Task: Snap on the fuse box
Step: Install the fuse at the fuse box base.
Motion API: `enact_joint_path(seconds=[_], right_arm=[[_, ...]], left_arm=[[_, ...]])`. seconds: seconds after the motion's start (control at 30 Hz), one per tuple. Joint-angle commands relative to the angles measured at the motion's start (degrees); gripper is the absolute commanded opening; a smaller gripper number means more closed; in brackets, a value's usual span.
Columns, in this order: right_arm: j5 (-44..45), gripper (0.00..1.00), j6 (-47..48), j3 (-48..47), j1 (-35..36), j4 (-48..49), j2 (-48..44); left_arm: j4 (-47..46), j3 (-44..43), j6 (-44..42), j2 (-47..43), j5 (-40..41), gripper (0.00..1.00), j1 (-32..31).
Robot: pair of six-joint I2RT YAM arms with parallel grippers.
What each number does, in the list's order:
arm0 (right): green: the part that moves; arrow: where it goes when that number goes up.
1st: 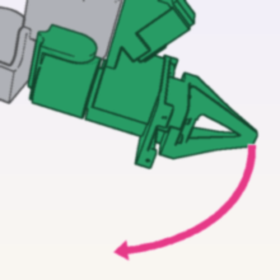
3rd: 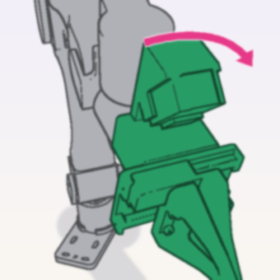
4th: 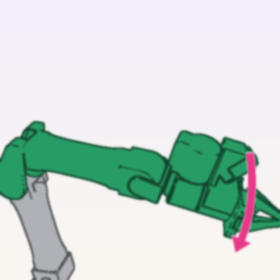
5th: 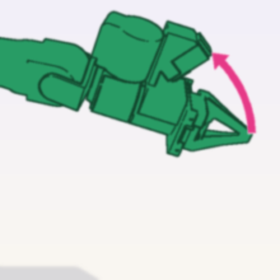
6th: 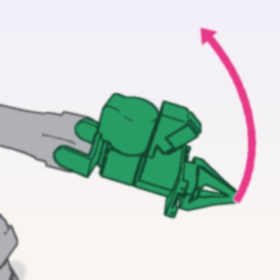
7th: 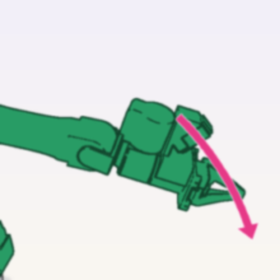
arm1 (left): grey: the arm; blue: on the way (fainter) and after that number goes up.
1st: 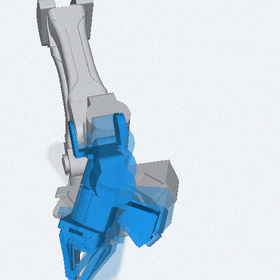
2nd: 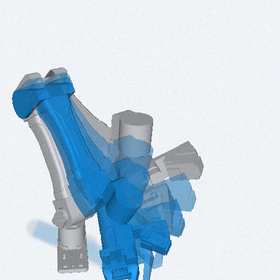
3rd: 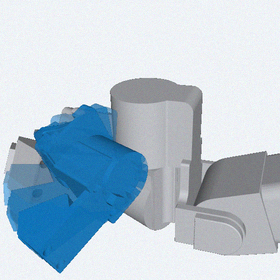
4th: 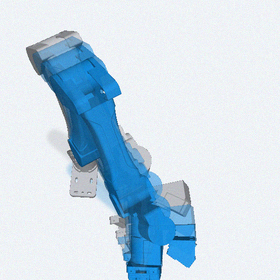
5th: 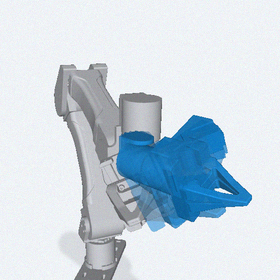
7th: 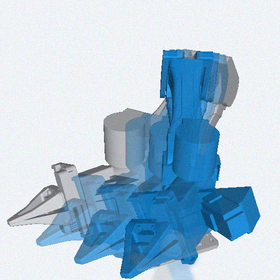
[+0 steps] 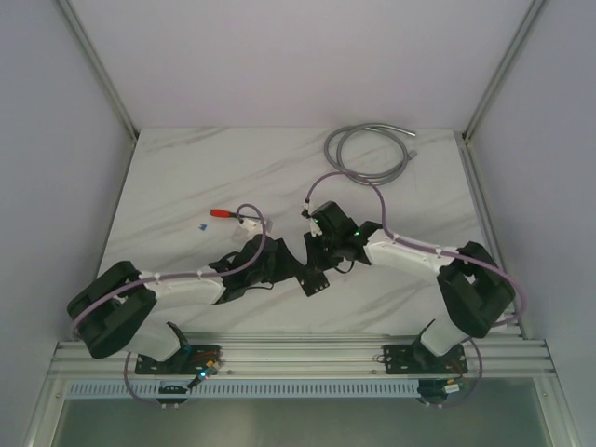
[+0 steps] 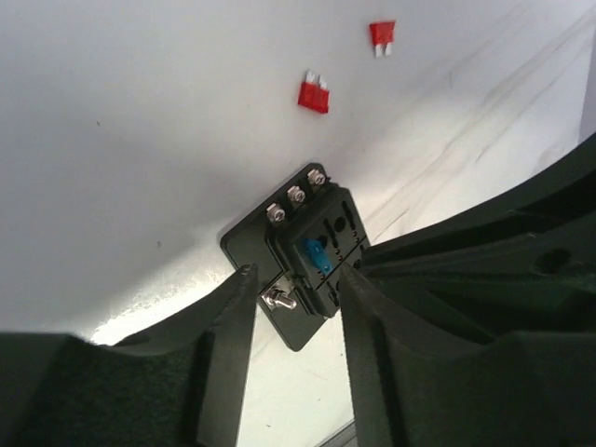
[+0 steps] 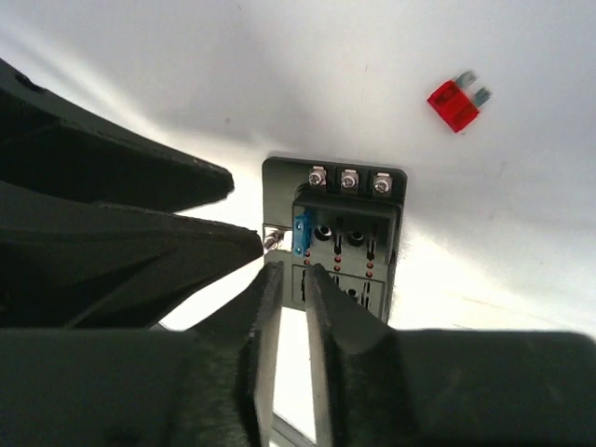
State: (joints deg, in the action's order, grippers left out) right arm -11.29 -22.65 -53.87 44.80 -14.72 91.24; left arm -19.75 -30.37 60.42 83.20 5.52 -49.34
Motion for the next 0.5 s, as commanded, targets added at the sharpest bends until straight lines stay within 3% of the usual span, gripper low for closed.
enact_joint_path(seconds=[0.0,0.2,0.33,0.47], right_arm=[[3.8,0.27,4.2,-4.1,0.2,-2.9,-6.0],[14.0,0.44,6.2,-7.6,-2.1,-4.5,-3.6],[19.0,0.47,8.0,-12.2,-4.0,-3.7,3.6],[17.7,0.48,13.6,-15.5,-6.2,0.6,9.2]], left_arm=[[4.2,-2.2,-3.6,-5.0,3.8,0.52,0.9],[6.0,-0.1,-5.2,-9.7,5.7,0.67,4.5],[6.2,3.0,-5.5,-13.0,5.6,0.76,8.1],[6.2,5.9,-5.9,-16.0,5.0,0.84,11.6]])
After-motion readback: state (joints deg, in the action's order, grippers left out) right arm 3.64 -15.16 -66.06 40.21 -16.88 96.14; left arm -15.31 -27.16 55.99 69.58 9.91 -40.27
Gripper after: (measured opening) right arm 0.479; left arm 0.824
